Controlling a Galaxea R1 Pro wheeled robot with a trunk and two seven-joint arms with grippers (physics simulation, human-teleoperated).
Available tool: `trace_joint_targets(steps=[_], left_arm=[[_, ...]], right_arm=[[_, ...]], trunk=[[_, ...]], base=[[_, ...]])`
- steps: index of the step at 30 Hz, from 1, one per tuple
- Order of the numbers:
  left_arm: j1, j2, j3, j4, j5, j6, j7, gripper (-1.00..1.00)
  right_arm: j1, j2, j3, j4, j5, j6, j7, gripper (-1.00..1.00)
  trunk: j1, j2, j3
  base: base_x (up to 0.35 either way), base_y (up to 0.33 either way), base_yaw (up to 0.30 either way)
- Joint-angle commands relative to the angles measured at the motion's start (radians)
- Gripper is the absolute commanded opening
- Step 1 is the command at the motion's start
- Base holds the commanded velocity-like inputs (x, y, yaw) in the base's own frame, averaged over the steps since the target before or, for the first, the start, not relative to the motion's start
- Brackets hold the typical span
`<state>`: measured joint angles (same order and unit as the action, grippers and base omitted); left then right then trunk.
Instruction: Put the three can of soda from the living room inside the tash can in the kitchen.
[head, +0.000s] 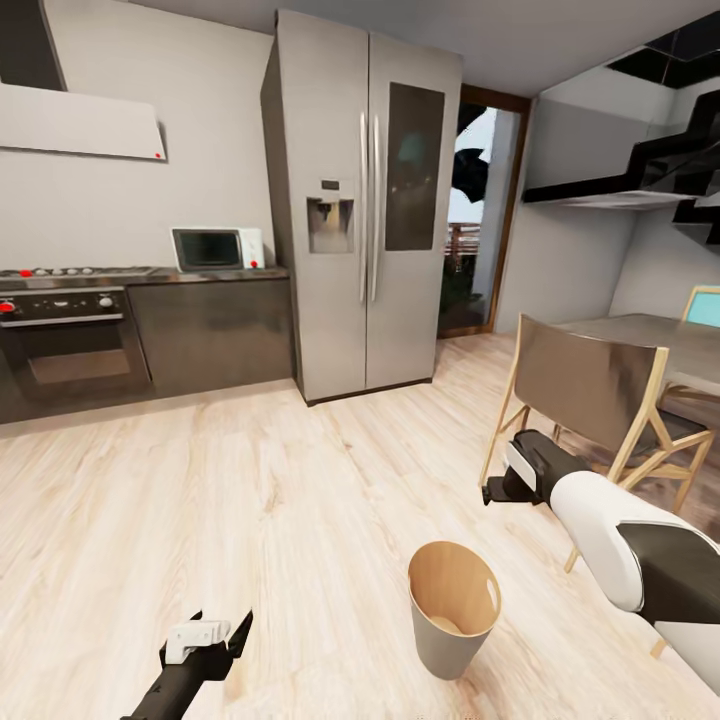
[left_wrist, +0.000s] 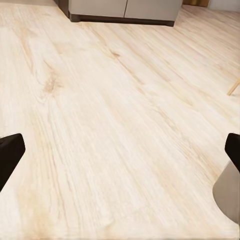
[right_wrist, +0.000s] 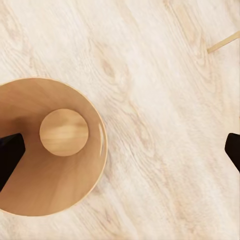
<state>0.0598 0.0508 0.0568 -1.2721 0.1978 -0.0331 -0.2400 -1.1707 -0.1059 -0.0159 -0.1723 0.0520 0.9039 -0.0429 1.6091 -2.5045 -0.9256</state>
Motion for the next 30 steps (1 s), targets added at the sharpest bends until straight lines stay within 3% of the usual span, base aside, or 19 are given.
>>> trace_joint_targets(steps=[1, 30], left_arm=[[0.0, 0.0, 0.0, 0.0, 0.0, 0.0, 0.0, 1.0], [0.002, 0.006, -0.001, -0.004, 0.002, -0.003, -0.004, 1.0]], right_arm=[[0.0, 0.0, 0.0, 0.0, 0.0, 0.0, 0.0, 1.0], [0.006, 0.001, 0.006, 0.001, 0.0, -0.002, 0.0, 1.0]], trunk=[[0.0, 0.0, -0.004], [0.013, -0.007, -0.116]], base=[[0.002, 0.0, 0.0], [0.0, 0.0, 0.0]])
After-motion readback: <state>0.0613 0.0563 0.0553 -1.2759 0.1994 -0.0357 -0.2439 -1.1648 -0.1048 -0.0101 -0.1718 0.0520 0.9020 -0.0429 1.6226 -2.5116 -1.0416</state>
